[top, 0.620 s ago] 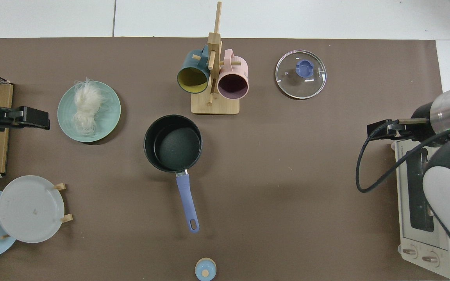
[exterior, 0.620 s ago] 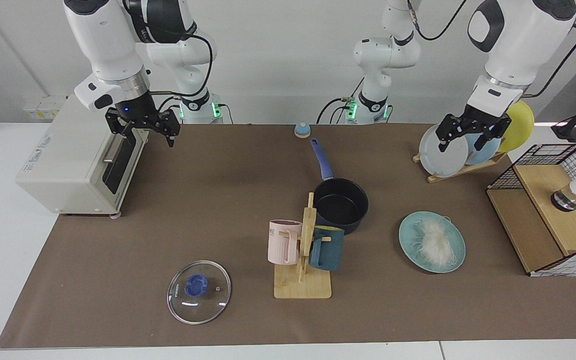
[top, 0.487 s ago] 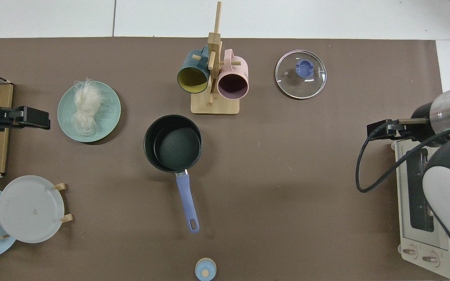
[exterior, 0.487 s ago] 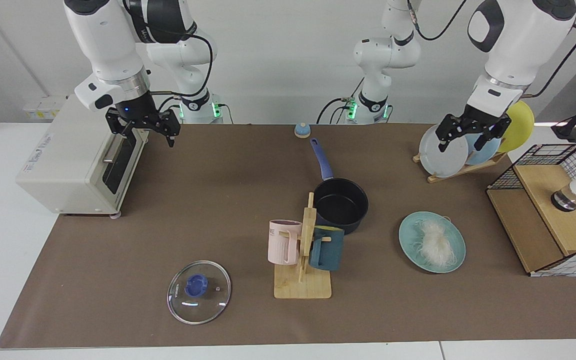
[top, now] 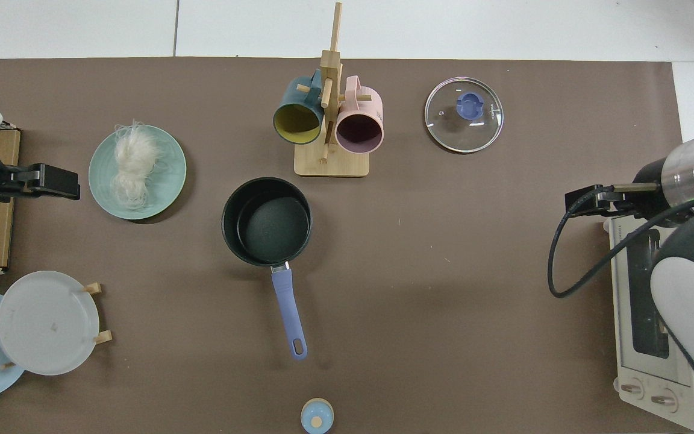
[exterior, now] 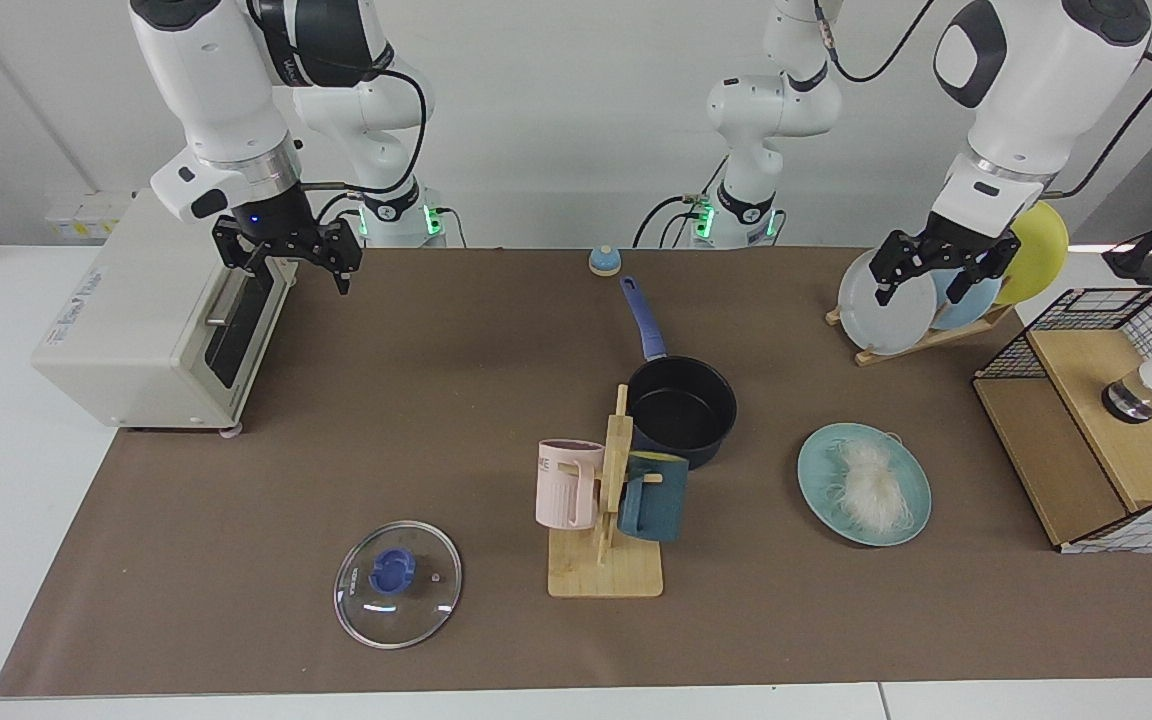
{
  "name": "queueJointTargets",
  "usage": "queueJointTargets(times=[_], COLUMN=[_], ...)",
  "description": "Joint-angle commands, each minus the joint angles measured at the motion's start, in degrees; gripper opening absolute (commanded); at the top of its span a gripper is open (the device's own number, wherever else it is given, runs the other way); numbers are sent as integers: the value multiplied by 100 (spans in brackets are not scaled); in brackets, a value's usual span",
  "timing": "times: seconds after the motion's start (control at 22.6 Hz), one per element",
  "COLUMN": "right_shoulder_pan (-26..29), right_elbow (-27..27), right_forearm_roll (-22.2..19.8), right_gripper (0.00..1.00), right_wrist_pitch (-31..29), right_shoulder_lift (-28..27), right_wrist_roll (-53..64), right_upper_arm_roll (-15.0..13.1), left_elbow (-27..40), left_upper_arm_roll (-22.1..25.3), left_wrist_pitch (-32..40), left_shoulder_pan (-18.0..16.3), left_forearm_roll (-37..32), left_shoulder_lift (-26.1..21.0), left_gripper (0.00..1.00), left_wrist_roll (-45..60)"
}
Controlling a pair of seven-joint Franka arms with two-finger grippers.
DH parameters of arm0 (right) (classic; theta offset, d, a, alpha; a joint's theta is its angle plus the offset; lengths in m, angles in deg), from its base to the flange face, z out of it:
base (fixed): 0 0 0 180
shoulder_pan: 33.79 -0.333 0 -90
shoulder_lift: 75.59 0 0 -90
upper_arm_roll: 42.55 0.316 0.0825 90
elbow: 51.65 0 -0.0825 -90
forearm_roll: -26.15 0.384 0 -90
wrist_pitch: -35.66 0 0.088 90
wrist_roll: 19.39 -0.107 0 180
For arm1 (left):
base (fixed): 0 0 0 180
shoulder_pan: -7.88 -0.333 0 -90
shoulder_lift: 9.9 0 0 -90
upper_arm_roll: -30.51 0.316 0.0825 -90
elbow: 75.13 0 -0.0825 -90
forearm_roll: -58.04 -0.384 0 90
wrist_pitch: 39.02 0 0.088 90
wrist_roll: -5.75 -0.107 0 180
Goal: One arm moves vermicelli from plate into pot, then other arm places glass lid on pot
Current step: 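Move the left gripper toward the vermicelli on the teal plate, then grasp the vermicelli with the left gripper while the right gripper reaches the lid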
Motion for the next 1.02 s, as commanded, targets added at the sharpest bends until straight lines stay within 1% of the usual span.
queueJointTargets(times=[0.0,0.18,0.35,0.49,0.66,0.75,0.84,0.93,0.97], right_shoulder_pan=[93,119,119,119,119,101,93,75,67], right_elbow=[-127,-127,-127,-118,-83,39,293,688,986], right_forearm_roll=[91,91,91,100,91,108,82,56,56], right_gripper=[100,100,100,100,100,100,100,100,100], right_wrist_pitch=[19,28,28,-16,-95,-113,-95,-78,-69], right_shoulder_lift=[113,113,113,104,60,-28,-273,-632,-878], right_wrist_roll=[214,232,206,197,206,197,171,171,171], right_upper_arm_roll=[31,31,31,31,31,31,31,31,31], left_elbow=[-246,-246,-255,-246,-255,-246,-246,-246,-237], left_upper_arm_roll=[20,55,99,108,99,99,90,81,81], left_wrist_pitch=[-201,-755,-1080,-1431,-1695,-1967,-2135,-2240,-2371], left_shoulder_pan=[9,0,-44,-70,-62,-70,-62,-53,-61], left_forearm_roll=[43,51,60,148,157,139,113,104,104], left_shoulder_lift=[-319,-547,-934,-1040,-1294,-1435,-1567,-1733,-1839], left_gripper=[100,100,100,100,100,100,100,100,100], left_wrist_roll=[-14,-66,-154,-181,-181,-181,-172,-181,-181])
